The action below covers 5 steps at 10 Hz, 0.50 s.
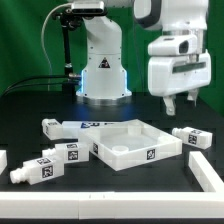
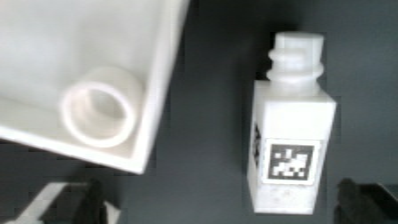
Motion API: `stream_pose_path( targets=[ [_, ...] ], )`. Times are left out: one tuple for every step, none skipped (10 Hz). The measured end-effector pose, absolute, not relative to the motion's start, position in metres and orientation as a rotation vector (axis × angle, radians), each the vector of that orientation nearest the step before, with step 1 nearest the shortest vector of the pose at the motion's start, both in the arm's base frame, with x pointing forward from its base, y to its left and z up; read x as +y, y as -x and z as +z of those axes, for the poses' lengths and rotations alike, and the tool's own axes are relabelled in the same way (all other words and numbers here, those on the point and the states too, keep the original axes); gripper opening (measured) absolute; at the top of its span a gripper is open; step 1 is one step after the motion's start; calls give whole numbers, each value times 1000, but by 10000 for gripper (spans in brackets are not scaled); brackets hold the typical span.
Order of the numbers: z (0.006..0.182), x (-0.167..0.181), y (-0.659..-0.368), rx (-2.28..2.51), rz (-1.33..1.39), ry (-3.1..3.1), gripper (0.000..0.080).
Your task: Assemble one leg
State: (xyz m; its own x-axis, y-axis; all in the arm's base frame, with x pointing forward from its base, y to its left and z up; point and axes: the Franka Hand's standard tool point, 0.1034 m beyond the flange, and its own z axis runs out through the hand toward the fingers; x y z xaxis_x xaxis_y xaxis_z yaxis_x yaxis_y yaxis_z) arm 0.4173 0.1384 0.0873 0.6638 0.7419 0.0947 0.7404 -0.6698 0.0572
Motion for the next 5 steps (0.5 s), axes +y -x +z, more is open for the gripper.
stream_pose_path(
  targets=[
    [92, 123, -424, 1281, 172, -2841, 646],
    [94, 120, -429, 1267, 187, -2846, 649],
    [92, 122, -427, 1274, 181, -2845, 649],
    [92, 121, -427, 1273, 180, -2845, 649],
    [92, 121, -427, 1272, 180, -2846, 649]
  ],
)
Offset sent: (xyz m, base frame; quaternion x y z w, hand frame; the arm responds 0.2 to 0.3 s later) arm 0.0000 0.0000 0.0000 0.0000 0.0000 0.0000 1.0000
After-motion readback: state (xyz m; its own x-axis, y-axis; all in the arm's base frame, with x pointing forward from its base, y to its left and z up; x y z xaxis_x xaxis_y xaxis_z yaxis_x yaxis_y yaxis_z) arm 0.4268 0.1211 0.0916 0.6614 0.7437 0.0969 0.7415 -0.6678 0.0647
